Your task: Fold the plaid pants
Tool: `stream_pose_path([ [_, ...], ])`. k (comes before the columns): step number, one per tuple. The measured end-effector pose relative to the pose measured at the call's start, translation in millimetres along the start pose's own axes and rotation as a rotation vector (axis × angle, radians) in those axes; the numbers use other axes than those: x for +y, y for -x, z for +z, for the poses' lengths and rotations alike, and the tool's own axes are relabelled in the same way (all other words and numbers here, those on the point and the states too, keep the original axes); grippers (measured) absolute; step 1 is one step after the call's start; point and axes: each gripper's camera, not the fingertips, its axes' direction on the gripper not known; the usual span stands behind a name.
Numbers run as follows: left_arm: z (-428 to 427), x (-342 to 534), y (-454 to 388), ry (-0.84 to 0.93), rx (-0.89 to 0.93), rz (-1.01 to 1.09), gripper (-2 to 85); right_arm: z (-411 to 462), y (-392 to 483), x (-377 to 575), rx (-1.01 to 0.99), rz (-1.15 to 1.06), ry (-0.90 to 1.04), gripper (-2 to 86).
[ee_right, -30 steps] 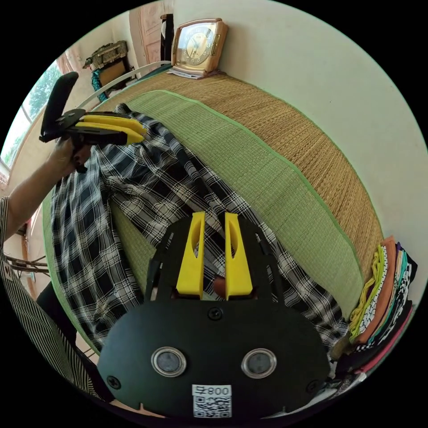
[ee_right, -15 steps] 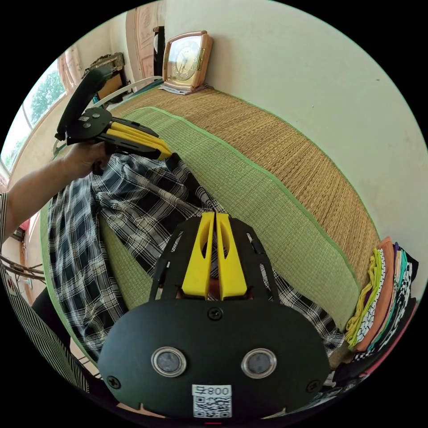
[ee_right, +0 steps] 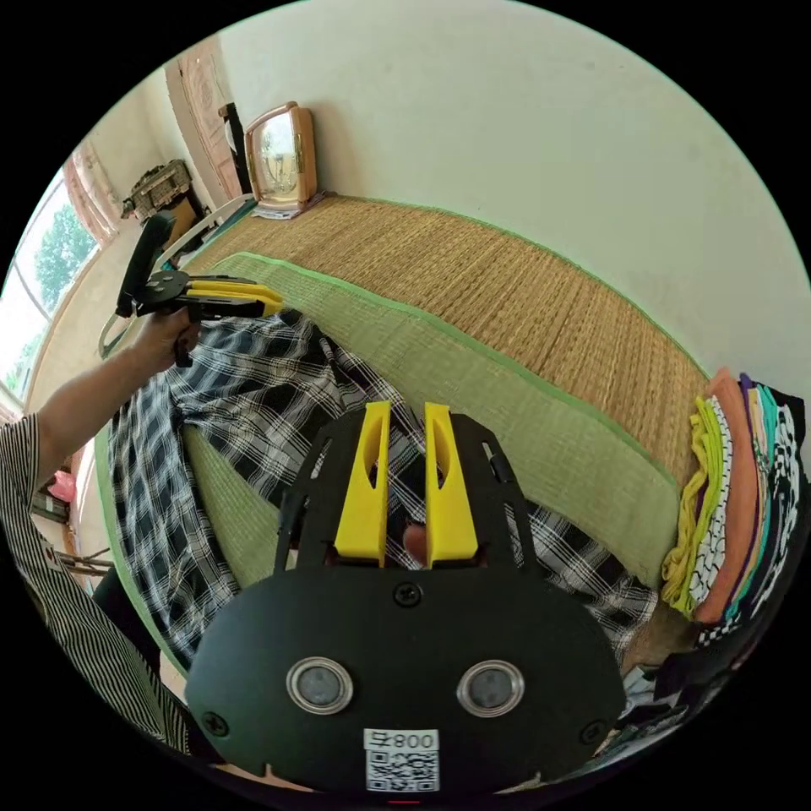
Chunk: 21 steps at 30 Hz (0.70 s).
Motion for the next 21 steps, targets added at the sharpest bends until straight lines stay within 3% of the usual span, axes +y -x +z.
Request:
stream_pose_path([
  [8, 63.3, -58.5, -61.7, 0.112, -0.024, 0.251, 4.4, -28.1, -30.7, 66.2, 0.107, -0.036, 0.136, 8.8],
  [21, 118.7, -105.5, -70.4, 0.114, -0.041, 0.197, 0.2, -54.0, -64.0, 73.8, 0.151, -0.078, 0.160, 0.4],
])
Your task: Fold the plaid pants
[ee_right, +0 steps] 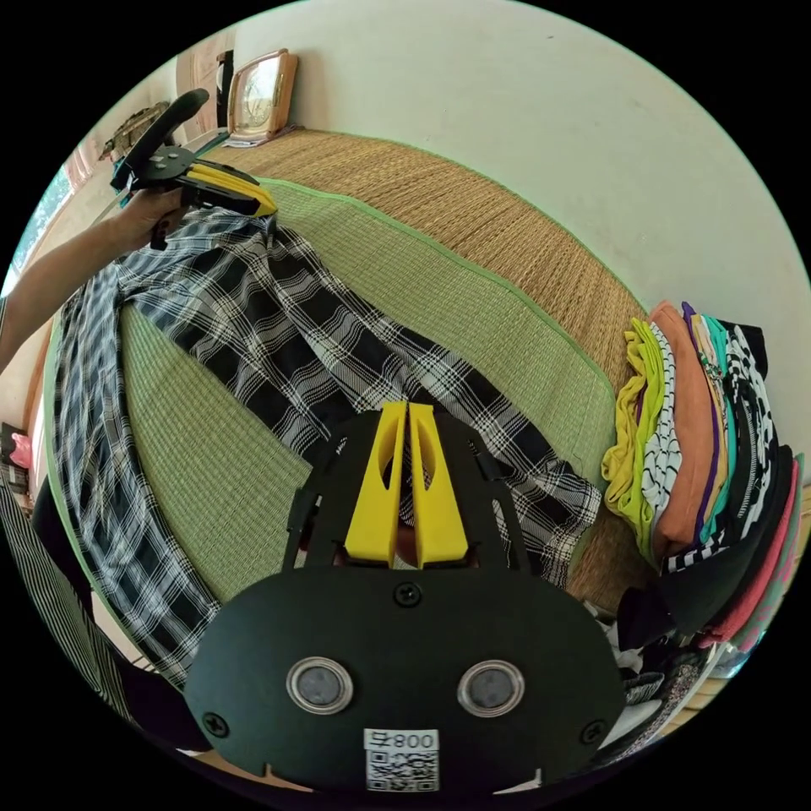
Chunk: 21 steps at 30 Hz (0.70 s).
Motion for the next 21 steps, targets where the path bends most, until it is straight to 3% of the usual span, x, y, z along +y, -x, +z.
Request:
stream_pose_path([
  [8, 21.6, -22.1, 22.7, -0.060, 0.064, -0.133, 0.3, -42.3, -45.9, -5.1, -0.054, 0.077, -0.064, -0.2],
  [14, 61.5, -36.3, 42.7, -0.022, 0.161, -0.274, 1.4, -39.9, -91.3, -32.2, -0.190, 0.109, 0.094, 0.4],
  [17, 66.8, -36.4, 35.7, -0.063, 0.187, -0.246, 3.5, -54.5, -112.8, -20.0, -0.218, 0.156, 0.094, 2.5],
  [21, 59.3, -33.8, 7.4, -0.128, 0.164, -0.149, 7.1, -78.6, -131.5, 25.8, -0.098, 0.291, 0.039, 6.0],
])
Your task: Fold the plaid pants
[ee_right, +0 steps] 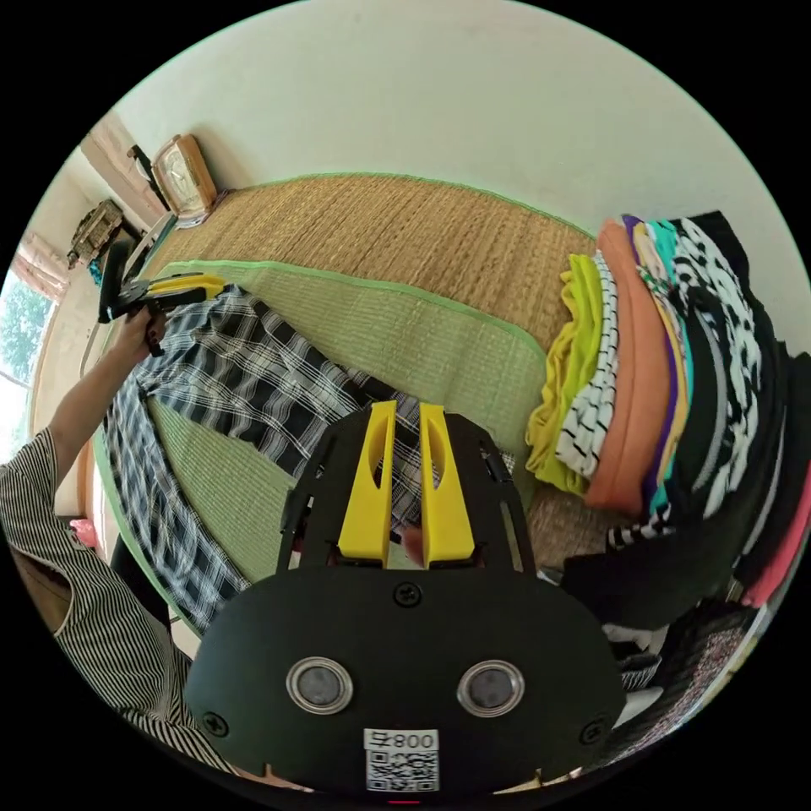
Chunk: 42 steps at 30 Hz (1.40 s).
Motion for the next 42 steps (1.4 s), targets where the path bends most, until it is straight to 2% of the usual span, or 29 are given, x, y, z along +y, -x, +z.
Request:
stream_pose_path([
  [3, 2.9, 11.1, -37.4, -0.012, 0.065, 0.128, 7.7, 1.0, -6.0, 26.8, 0.060, 0.051, 0.038, 7.5],
  [5, 22.0, 19.1, -68.4, 0.076, 0.118, 0.247, 7.2, -2.8, -4.0, 41.4, 0.047, 0.058, 0.027, 7.9],
  [8, 52.6, 24.0, -93.0, 0.199, 0.064, 0.341, 4.7, -12.1, -0.1, 53.1, 0.118, 0.057, -0.020, 7.3],
  [13, 78.5, 23.4, -99.3, 0.254, 0.126, 0.305, 0.9, -12.4, -8.8, 31.7, 0.134, 0.032, -0.029, 7.4],
  [17, 89.9, 26.1, -103.3, 0.255, 0.166, 0.293, 0.2, 2.6, -16.1, 10.2, 0.140, -0.008, 0.053, 7.7],
  [21, 103.7, 26.4, -110.8, 0.271, 0.167, 0.310, 0.1, 7.6, -22.4, 2.1, 0.168, -0.024, 0.101, 3.1],
  [25, 116.6, 23.8, -108.6, 0.310, 0.241, 0.278, 0.1, -6.0, -32.7, -10.6, 0.239, -0.030, 0.131, 1.7],
  [32, 132.4, 30.4, -124.9, 0.354, 0.279, 0.321, 0.8, -19.2, -59.4, -33.9, 0.182, 0.001, 0.235, 2.9],
  [37, 127.9, 13.6, -131.7, 0.212, 0.359, 0.320, 4.2, -56.4, -68.1, -9.1, 0.145, 0.039, 0.081, 8.3],
  [42, 152.4, -32.3, -149.1, 0.103, 0.352, 0.340, 7.6, -101.0, -87.1, 67.7, 0.019, 0.192, -0.160, 9.7],
])
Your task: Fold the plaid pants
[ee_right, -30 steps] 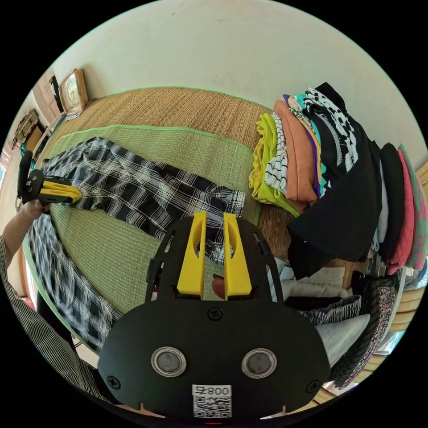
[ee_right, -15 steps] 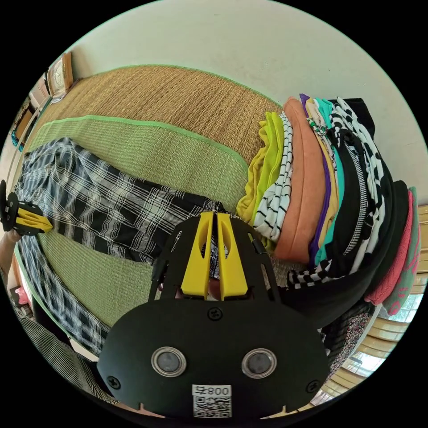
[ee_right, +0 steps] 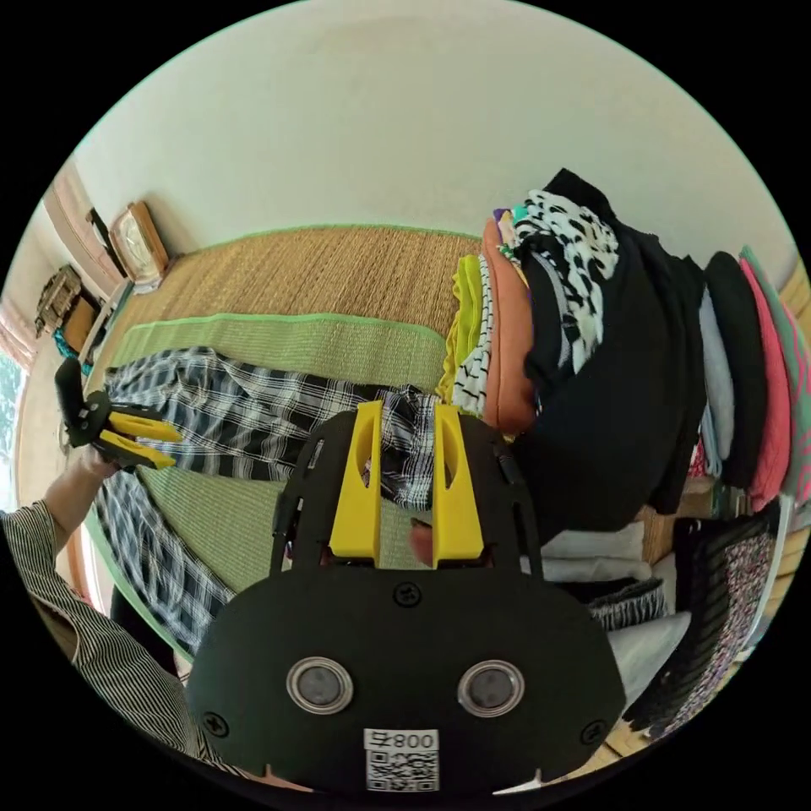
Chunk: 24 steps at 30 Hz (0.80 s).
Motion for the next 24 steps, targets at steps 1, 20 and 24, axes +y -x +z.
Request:
stream_pose_path([
  [1, 9.7, -15.8, 2.4, -0.021, 0.004, 0.008, 7.8, -1.5, -3.5, 8.3, -0.001, 0.017, -0.010, 9.7],
  [20, 99.3, -155.9, -22.7, -0.013, -0.047, 0.089, 1.2, -9.8, -35.9, 25.5, -0.125, -0.080, 0.118, 6.5],
  [24, 78.0, -162.7, -34.6, -0.088, -0.088, 0.127, 0.7, -30.5, -59.9, 9.6, -0.294, -0.040, 0.139, 5.1],
])
